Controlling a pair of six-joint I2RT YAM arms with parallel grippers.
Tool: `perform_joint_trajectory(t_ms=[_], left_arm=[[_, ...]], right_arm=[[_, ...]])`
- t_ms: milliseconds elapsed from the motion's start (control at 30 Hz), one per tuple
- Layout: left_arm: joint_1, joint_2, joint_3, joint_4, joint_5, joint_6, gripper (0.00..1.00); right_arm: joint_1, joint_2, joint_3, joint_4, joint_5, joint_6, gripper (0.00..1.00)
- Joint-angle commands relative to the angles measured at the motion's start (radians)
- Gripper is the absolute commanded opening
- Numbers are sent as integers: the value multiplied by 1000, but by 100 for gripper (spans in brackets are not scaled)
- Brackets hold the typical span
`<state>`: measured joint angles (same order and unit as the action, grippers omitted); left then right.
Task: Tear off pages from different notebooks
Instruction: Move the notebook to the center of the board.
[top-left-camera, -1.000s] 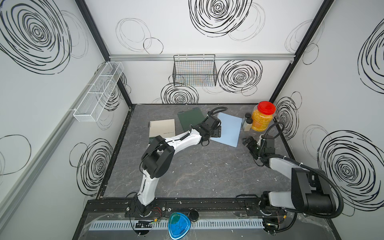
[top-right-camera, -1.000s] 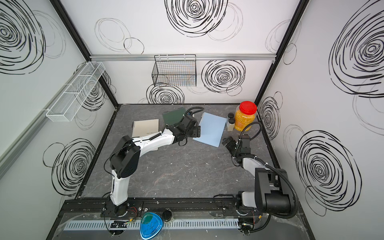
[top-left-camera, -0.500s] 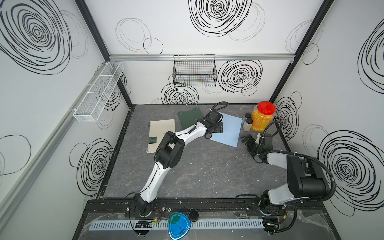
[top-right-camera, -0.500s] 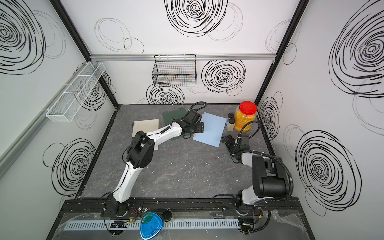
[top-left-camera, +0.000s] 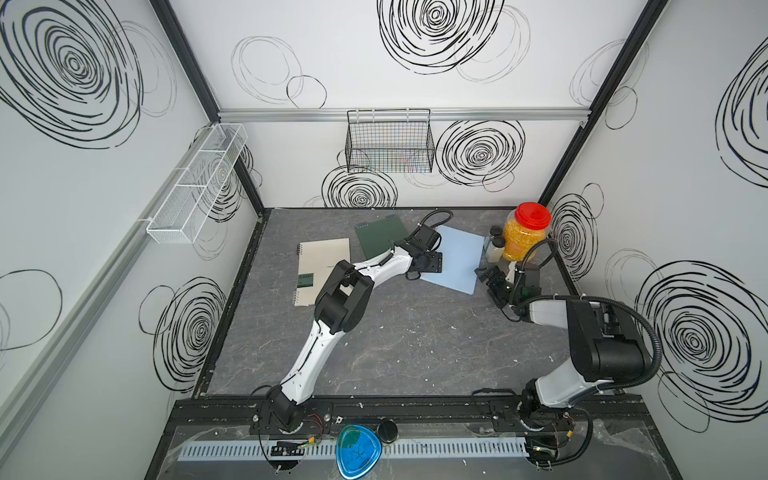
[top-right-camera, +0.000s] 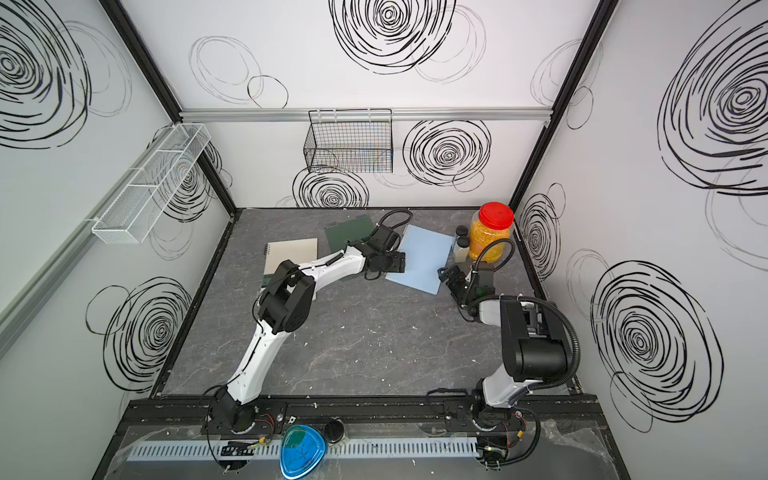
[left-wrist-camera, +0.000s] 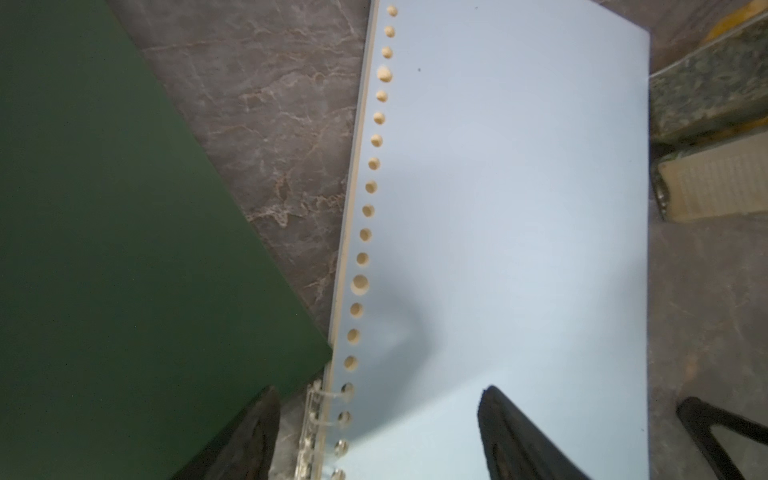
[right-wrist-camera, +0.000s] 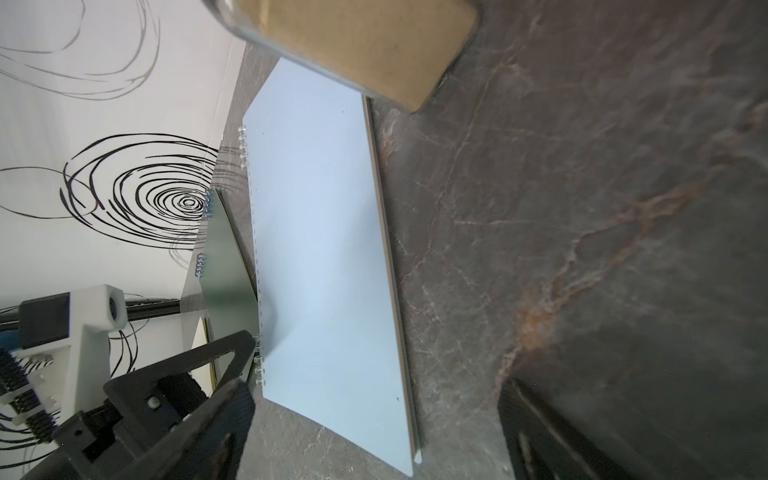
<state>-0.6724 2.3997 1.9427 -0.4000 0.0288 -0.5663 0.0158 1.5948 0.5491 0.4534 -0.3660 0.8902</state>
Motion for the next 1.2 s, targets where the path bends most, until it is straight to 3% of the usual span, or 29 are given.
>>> perform_joint_trajectory(t_ms=[0, 167, 633, 1167], left_arm=[[-6, 14, -26, 47, 64, -15, 78], [-15, -37, -124, 159, 147, -27, 76], [-33, -189, -378, 367, 232, -55, 76], [-144, -523, -864, 611, 127, -139, 76]], right_arm=[[24, 19, 0, -48, 0, 24, 95], [48, 5, 1, -53, 0, 26, 95], [103, -117, -25, -119, 34, 27, 92], [264, -469, -231, -239, 160, 103, 91]])
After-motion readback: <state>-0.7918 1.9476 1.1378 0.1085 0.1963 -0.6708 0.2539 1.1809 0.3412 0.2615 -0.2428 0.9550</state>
